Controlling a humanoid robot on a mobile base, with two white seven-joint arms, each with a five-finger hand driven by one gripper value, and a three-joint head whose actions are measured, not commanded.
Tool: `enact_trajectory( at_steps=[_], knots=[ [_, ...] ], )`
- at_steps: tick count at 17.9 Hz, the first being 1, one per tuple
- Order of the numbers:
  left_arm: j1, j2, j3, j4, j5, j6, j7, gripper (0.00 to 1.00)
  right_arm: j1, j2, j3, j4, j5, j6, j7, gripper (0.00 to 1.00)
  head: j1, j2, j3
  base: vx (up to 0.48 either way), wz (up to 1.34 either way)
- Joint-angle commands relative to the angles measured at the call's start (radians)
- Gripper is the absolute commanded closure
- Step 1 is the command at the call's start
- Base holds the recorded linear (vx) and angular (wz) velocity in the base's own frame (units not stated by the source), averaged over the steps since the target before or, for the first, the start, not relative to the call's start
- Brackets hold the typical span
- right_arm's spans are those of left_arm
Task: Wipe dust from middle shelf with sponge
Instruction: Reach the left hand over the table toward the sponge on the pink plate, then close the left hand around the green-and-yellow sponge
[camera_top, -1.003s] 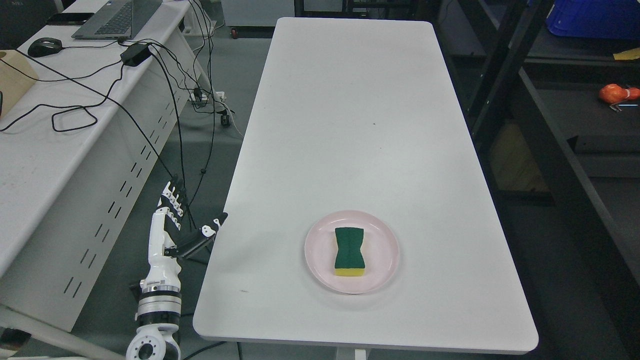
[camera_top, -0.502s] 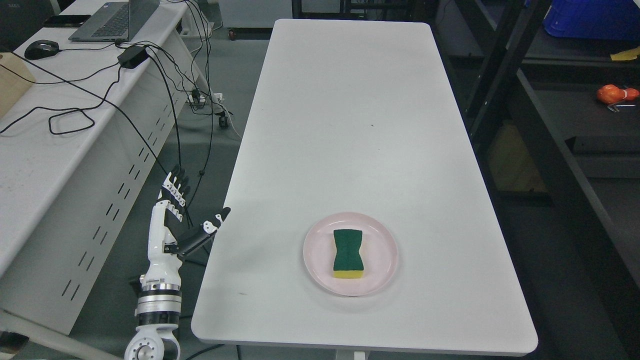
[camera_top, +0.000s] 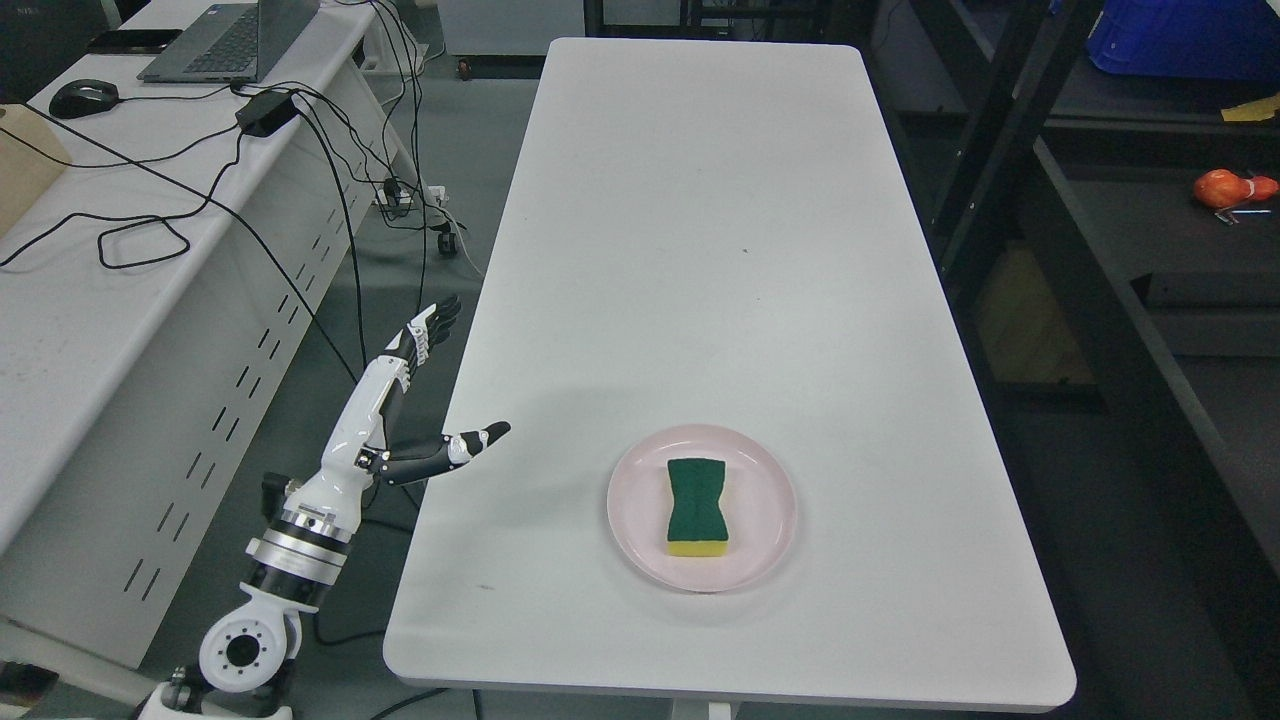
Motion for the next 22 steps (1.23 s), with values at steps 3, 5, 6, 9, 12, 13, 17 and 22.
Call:
enact_trajectory(
  at_steps=[3,5,6,9,12,13,17,22],
  knots=[
    [-0.265,0.233,-0.225,0.121,-0.555,-0.258,-0.156,0.03,0.000,-0.017,0.000,-0.017,0.000,-0.001,0.000,0.00,0.0000,0.000,0.000,0.000,0.01],
    [-0.327,0.230,-0.294,0.130,-0.683,-0.314,-0.194,0.03,0.000,-0.017,0.000,-0.017,0.000,-0.001,0.000,0.00,0.0000,0.000,0.000,0.000,0.00],
    [-0.360,0.227,-0.341,0.147,-0.732,-0.339,-0.202,0.03,0.000,-0.017,0.000,-0.017,0.000,-0.001,0.000,0.00,0.0000,0.000,0.000,0.000,0.00],
    [-0.456,0.208,-0.518,0.182,-0.841,-0.364,-0.207,0.03,0.000,-0.017,0.000,-0.017,0.000,-0.001,0.000,0.00,0.0000,0.000,0.000,0.000,0.00],
    [-0.515,0.149,-0.671,0.182,-0.881,-0.364,-0.208,0.03,0.000,-0.017,0.000,-0.017,0.000,-0.001,0.000,0.00,0.0000,0.000,0.000,0.000,0.00],
    [-0.521,0.124,-0.705,0.182,-0.886,-0.364,-0.208,0.03,0.000,-0.017,0.000,-0.017,0.000,-0.001,0.000,0.00,0.0000,0.000,0.000,0.000,0.00],
    [-0.512,0.063,-0.745,0.178,-0.886,-0.385,-0.251,0.03,0.000,-0.017,0.000,-0.017,0.000,-0.001,0.000,0.00,0.0000,0.000,0.000,0.000,0.00],
    [-0.509,0.038,-0.759,0.188,-0.888,-0.402,-0.259,0.06,0.000,-0.017,0.000,-0.017,0.000,-0.001,0.000,0.00,0.0000,0.000,0.000,0.000,0.00]
  ],
)
